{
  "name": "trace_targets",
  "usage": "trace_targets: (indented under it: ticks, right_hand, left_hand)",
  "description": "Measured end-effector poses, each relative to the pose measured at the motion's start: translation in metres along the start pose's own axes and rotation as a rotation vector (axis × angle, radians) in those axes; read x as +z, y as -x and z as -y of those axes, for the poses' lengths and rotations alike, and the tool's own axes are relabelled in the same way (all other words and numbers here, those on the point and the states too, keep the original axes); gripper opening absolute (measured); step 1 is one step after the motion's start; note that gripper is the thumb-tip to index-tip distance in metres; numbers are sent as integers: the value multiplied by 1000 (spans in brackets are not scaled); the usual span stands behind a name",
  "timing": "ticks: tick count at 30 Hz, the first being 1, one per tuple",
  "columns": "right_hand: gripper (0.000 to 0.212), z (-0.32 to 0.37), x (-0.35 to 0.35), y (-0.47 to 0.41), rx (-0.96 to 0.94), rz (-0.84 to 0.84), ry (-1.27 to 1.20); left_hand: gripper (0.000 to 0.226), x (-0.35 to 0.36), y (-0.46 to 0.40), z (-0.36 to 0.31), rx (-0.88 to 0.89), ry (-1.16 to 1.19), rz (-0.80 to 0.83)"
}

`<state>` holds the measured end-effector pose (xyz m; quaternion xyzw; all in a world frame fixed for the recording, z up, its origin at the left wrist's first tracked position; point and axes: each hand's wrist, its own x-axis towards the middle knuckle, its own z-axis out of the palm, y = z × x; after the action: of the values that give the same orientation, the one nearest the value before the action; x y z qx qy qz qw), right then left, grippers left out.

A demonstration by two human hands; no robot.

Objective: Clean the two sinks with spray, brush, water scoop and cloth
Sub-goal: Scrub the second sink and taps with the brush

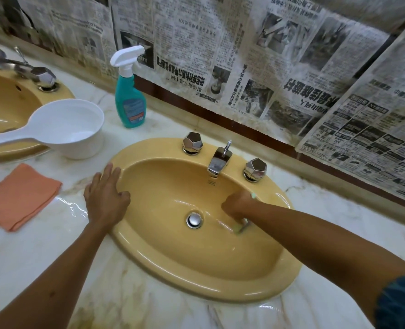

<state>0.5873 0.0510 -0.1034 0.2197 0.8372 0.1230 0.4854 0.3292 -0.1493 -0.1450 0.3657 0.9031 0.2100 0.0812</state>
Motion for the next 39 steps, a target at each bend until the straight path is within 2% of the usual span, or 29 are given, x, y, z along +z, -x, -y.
trace_targets:
  ticks: [2,3,4,5,7,9,10,11,13,14,15,16,17,18,19,21,23,24,25,27,28,29,30,33,34,35,36,39]
  right_hand:
    - [28,0,-3,0,52,-320,-71]
    - [29,3,3,-3,54,-411,-91]
    - [29,7,9,-7,39,-407,-128]
    - [29,11,20,-12,12,-326,-238]
    - [32,15,43,-19,-103,-40,-629]
    - [35,13,57,-13,-226,211,-862]
    - [35,11,63,-12,-227,200,-903]
    - [33,9,70,-13,-158,97,-911]
    - [34,13,88,-15,110,-245,-786]
    - [37,21,95,-12,185,-327,-797]
    - [39,33,102,-10,143,-323,-893]
    - [38,45,102,-3,20,-251,-1064]
    - [33,55,99,7,-118,-110,-1265]
    - [29,59,96,19,-196,16,-1360]
    - [27,57,96,25,-214,55,-1393]
    - [25,41,95,24,-52,-42,-1271]
    - [27,32,96,25,258,-253,-916]
    - [29,36,93,29,298,-272,-861]
    - [31,40,88,31,220,-239,-904]
    - [31,50,78,42,-106,13,-1204]
    - [29,48,73,52,-195,137,-1295]
    - [27,41,73,56,-216,179,-1292]
    - [27,30,73,58,-164,162,-1185]
    - [24,10,74,68,209,-225,-483]
    - [24,14,73,71,232,-274,-354]
    - [25,19,70,74,174,-244,-314]
    - [27,24,67,75,76,-144,-371]
    - [25,14,57,81,-142,262,-835]
  left_hand:
    - [78,-1,0,-2,-1,6,-1]
    - [78,-1,1,-2,0,9,0]
    - [78,-2,1,-2,-3,10,-1]
    - [78,-2,2,-2,-6,12,0]
    - [78,-2,1,-3,-3,6,1]
    - [77,-2,1,-2,0,0,-3]
    - [76,-2,0,-2,1,-3,-4]
    - [76,-2,0,-2,4,-5,-2]
    - [76,-2,0,-1,2,-6,2]
    - [76,-2,0,-1,0,-6,4]
    - [76,-2,0,-2,0,-8,3]
    - [76,-2,0,-2,-1,-9,2]
    - [75,-2,1,-2,1,-9,-1]
    - [75,-2,1,-2,6,-9,-5]
    - [74,-3,1,-2,16,-11,-7]
    - [73,-4,1,-3,32,-20,-8]
    - [74,-6,3,-6,28,-20,-4]
    - [75,-7,4,-7,22,-16,-2]
    - [76,-8,4,-7,18,-15,-1]
    - [76,-9,5,-8,17,-21,5]
    - [76,-9,5,-8,19,-24,10]
    - [76,-10,5,-8,20,-24,14]
    - [76,-11,5,-9,16,-23,18]
    - [75,-12,7,-10,21,-33,24]
    - [75,-12,7,-10,23,-33,24]
    - [75,-13,7,-10,24,-29,20]
    - [75,-13,7,-11,23,-26,16]
    - [75,-13,7,-10,22,-29,22]
